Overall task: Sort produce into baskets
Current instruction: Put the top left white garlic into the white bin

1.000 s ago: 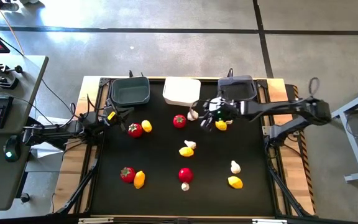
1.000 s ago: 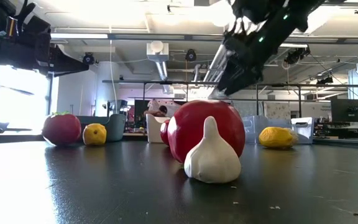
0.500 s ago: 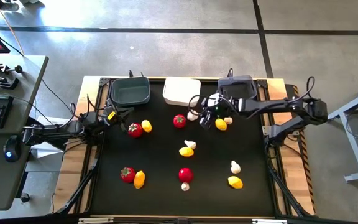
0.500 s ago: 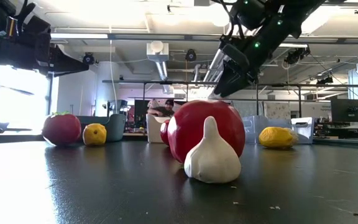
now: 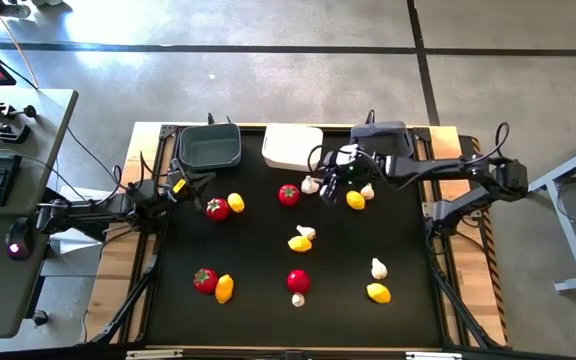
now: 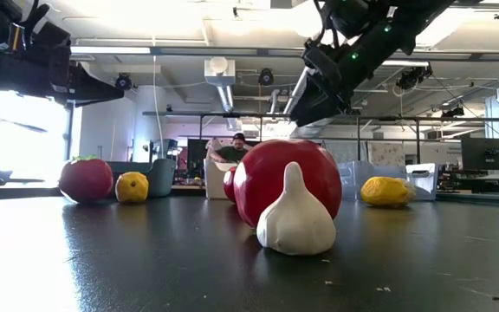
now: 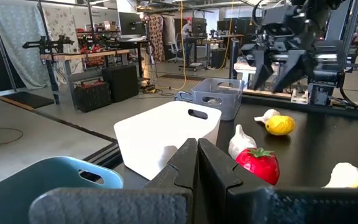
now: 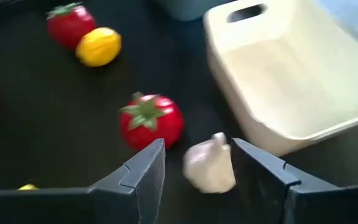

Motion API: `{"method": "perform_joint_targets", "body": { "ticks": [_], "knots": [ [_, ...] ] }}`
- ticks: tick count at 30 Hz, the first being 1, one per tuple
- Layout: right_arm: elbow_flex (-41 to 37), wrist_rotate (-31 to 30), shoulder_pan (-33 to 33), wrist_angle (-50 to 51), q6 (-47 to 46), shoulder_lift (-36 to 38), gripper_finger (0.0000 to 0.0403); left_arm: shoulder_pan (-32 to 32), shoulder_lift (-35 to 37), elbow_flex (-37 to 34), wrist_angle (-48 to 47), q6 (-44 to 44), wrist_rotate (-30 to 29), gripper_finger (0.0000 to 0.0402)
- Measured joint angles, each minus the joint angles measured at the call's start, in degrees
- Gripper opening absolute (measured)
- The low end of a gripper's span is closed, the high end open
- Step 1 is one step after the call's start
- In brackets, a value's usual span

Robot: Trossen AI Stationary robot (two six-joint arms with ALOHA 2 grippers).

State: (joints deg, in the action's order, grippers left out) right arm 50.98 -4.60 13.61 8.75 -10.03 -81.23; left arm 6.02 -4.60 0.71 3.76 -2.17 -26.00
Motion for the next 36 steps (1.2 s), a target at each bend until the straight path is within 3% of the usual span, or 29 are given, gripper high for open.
{"method": "perform_joint_targets", "body": {
  "ticks": [9,16,24,36],
  "knots": [
    [0.0,4.18,-2.8,-0.15,4.48,0.0,0.0174,0.0,0.0,0.02,0.01,0.0,0.0,0.0],
    [0.0,-3.05,-4.63,0.15,5.58,0.0,0.0193,0.0,0.0,0.02,0.01,0.0,0.0,0.0],
    [0.0,-3.9,-5.05,0.75,3.36,0.0,0.0257,0.0,0.0,0.01,0.01,0.01,-0.01,0.0],
    [0.0,-6.49,-4.86,0.35,2.54,-1.2,0.0264,0.0,0.0,0.02,0.0,0.01,0.0,0.0]
  ]
}}
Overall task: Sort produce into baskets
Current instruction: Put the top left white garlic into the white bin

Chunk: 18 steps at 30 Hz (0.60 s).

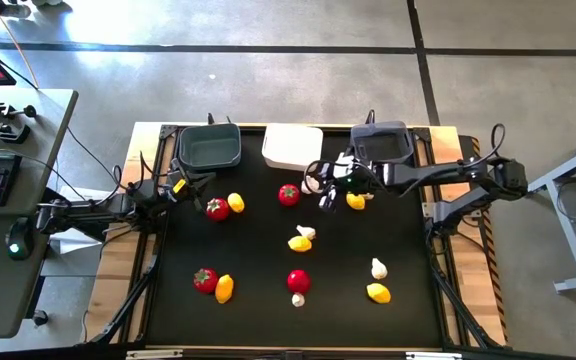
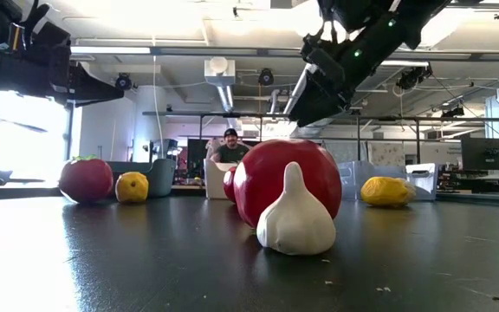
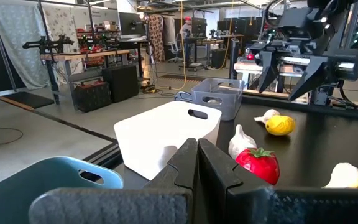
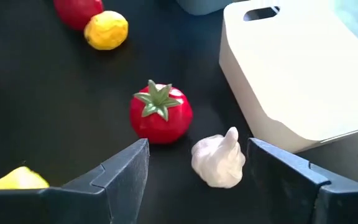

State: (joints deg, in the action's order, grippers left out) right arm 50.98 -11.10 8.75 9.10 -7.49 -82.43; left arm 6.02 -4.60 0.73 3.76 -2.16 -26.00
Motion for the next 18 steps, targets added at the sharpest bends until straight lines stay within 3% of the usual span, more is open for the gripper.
{"method": "perform_joint_targets", "body": {
  "ticks": [5,11,18],
  "knots": [
    [0.0,-0.84,1.29,-1.7,-2.29,-4.91,0.0264,0.0,0.0,0.0,0.01,-0.01,-0.02,0.0],
    [-0.02,-6.38,2.66,-6.33,-4.9,-10.95,0.0264,0.0,0.0,-0.02,0.01,-0.01,-0.02,0.0],
    [-0.02,-4.59,4.6,-15.2,-4.16,-16.67,0.0263,0.0,0.0,-0.01,0.01,-0.01,-0.01,0.0]
  ]
}}
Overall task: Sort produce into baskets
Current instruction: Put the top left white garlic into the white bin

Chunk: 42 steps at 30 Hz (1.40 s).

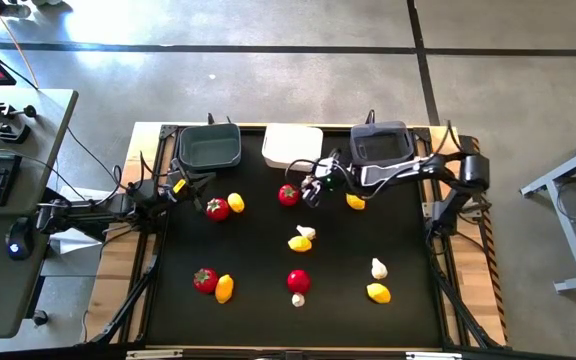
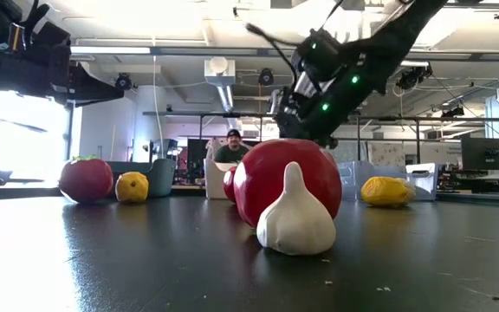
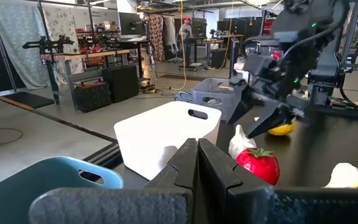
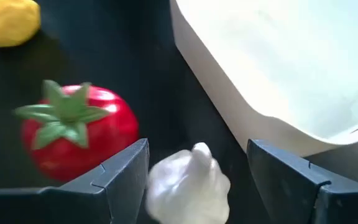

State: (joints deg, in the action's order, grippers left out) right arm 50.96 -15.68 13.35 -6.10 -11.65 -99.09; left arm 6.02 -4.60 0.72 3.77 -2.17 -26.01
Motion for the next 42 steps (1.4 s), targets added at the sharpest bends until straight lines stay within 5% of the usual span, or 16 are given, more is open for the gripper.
{"method": "perform_joint_targets", "body": {
  "ticks": [7,19,32,42],
  "knots": [
    [0.0,1.18,1.28,-1.57,-1.64,-2.55,0.0217,0.0,0.0,0.0,0.0,0.0,-0.01,0.0],
    [-0.02,2.56,1.37,-1.32,-0.43,-1.31,0.0011,0.0,0.0,0.0,0.0,0.01,-0.01,0.0],
    [-0.02,3.72,2.51,-4.7,4.11,12.32,0.0006,0.0,0.0,-0.01,-0.02,0.0,-0.01,0.0],
    [8.07,3.71,9.43,-4.03,8.22,7.48,0.0002,0.0,0.0,-0.01,0.0,0.0,-0.01,0.0]
  ]
}}
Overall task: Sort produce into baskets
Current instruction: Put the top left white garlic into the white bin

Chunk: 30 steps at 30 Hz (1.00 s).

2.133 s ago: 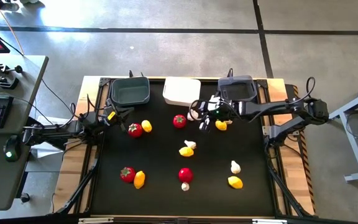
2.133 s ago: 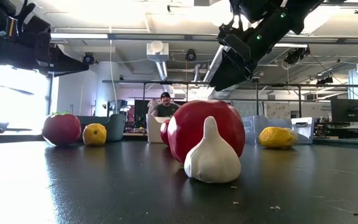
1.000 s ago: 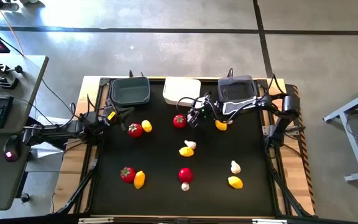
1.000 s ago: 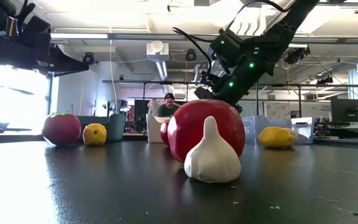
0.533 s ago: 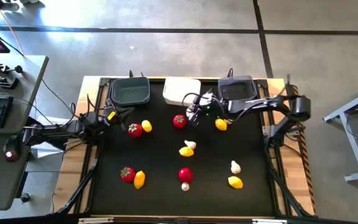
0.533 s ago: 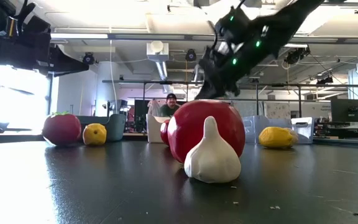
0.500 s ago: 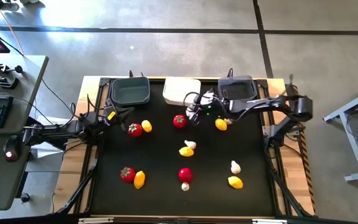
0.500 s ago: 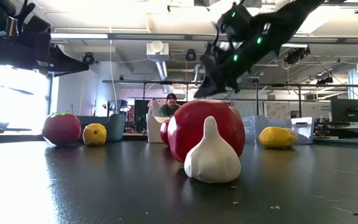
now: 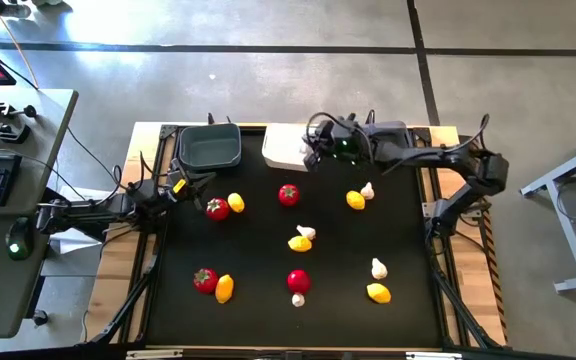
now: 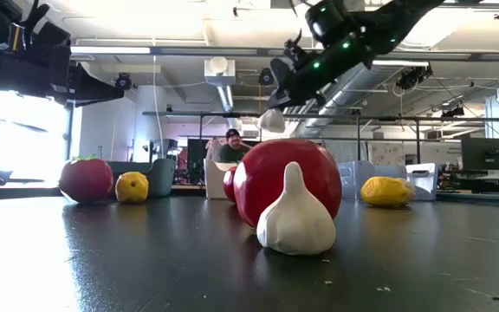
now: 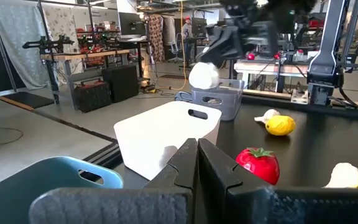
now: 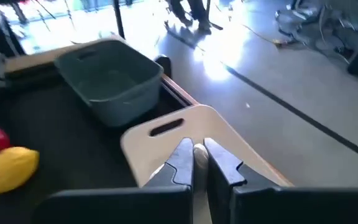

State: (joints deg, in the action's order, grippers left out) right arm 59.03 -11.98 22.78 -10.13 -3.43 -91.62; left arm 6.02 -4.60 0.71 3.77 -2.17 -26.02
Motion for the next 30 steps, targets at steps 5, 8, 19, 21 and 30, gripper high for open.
{"method": "perform_joint_targets", "body": {
  "ticks": [5,8,19,21,30],
  "knots": [
    [5.59,1.9,4.06,5.47,0.03,-5.86,0.0002,0.0,0.0,0.02,-0.01,0.0,0.02,0.0],
    [6.81,5.14,6.28,6.31,1.14,-8.5,0.0001,0.0,0.0,0.02,0.0,0.0,0.02,0.0],
    [7.69,9.78,11.35,7.43,2.1,-13.07,0.0001,0.0,0.0,0.02,-0.01,0.0,0.0,0.0],
    [7.69,12.2,11.88,7.41,3.35,-13.49,0.0001,0.0,0.0,0.02,0.0,0.0,0.0,0.0],
    [7.71,14.52,13.94,6.97,4.56,-15.35,0.0001,0.0,0.0,0.0,0.0,0.02,0.0,0.0]
  ]
}}
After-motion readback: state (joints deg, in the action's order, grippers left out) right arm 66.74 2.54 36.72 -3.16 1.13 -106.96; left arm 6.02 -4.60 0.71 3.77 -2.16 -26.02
